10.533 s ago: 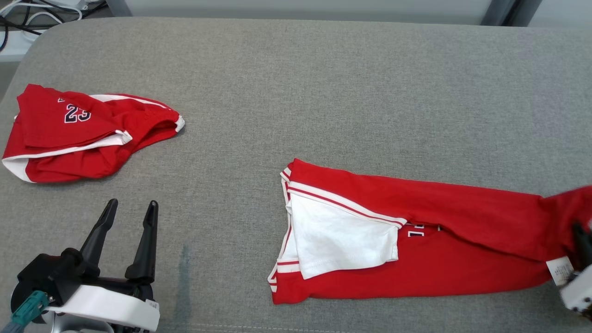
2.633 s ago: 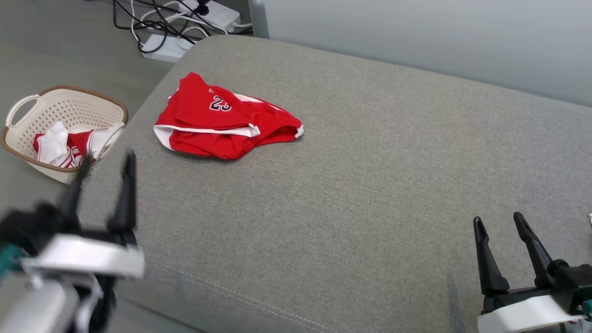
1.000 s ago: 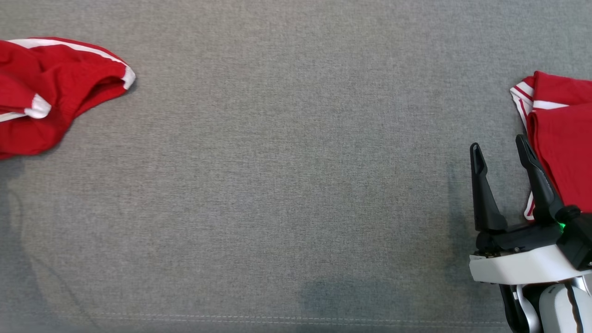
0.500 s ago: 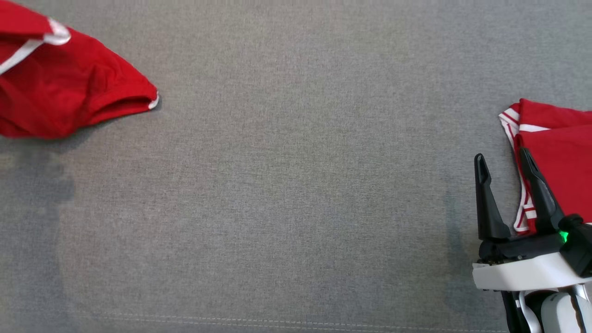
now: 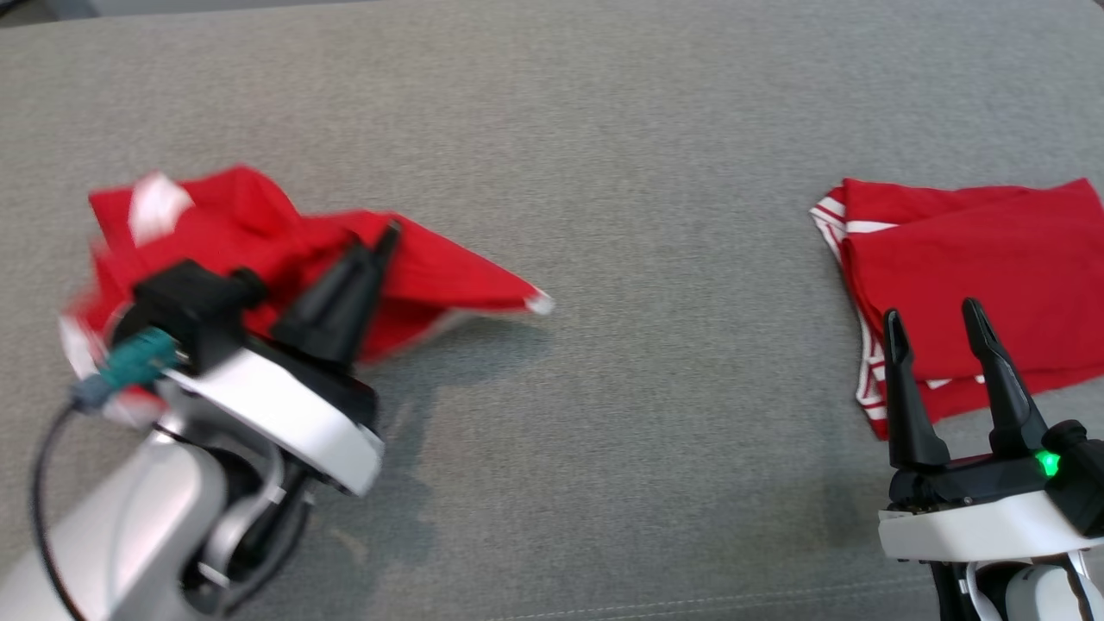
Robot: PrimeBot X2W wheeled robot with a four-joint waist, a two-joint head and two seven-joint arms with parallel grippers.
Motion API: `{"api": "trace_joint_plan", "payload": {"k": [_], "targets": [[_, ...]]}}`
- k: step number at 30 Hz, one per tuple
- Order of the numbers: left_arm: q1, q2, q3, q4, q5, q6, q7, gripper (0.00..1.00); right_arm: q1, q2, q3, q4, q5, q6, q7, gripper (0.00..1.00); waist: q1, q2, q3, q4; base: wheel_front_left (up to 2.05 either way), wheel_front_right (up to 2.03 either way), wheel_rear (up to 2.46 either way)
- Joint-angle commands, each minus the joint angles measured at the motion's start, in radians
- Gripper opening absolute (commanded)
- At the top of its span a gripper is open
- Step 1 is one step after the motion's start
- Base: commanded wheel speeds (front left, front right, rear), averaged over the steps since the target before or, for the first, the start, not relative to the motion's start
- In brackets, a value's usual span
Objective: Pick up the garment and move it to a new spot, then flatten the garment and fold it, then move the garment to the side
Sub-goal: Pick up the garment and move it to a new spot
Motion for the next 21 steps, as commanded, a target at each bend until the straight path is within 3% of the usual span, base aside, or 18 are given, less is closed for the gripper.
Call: {"api": "trace_joint_plan", "payload": {"k": [1, 10, 18, 20, 21], "targets": [[-0.014, 0.007, 0.007, -0.054, 0.016, 0.004, 0.013, 0.00, 0.007, -0.009, 0.028, -0.022, 0.014, 0.000, -0.016, 1.00, 0.0000, 0.0000, 0.001, -0.046, 0.00, 0.00, 0.00], [-0.079, -0.147, -0.162, -0.045, 0.055, -0.034, 0.088, 0.00, 0.015, -0.009, 0.048, -0.001, 0.050, 0.000, -0.036, 1.00, 0.0000, 0.0000, 0.018, -0.181, 0.00, 0.00, 0.00], [-0.126, -0.205, -0.182, 0.112, 0.036, -0.064, 0.101, 0.00, 0.022, -0.009, 0.061, 0.020, 0.083, 0.000, -0.045, 1.00, 0.0000, 0.0000, 0.040, -0.253, 0.00, 0.00, 0.00], [-0.141, -0.214, -0.176, 0.160, 0.036, -0.071, 0.091, 1.00, 0.021, -0.009, 0.061, 0.023, 0.088, 0.000, -0.046, 1.00, 0.0000, 0.0000, 0.045, -0.257, 0.00, 0.00, 0.00], [-0.149, -0.219, -0.170, 0.178, 0.037, -0.075, 0.077, 1.00, 0.020, -0.009, 0.060, 0.025, 0.089, 0.000, -0.047, 1.00, 0.0000, 0.0000, 0.046, -0.256, 0.00, 0.00, 0.00]]}}
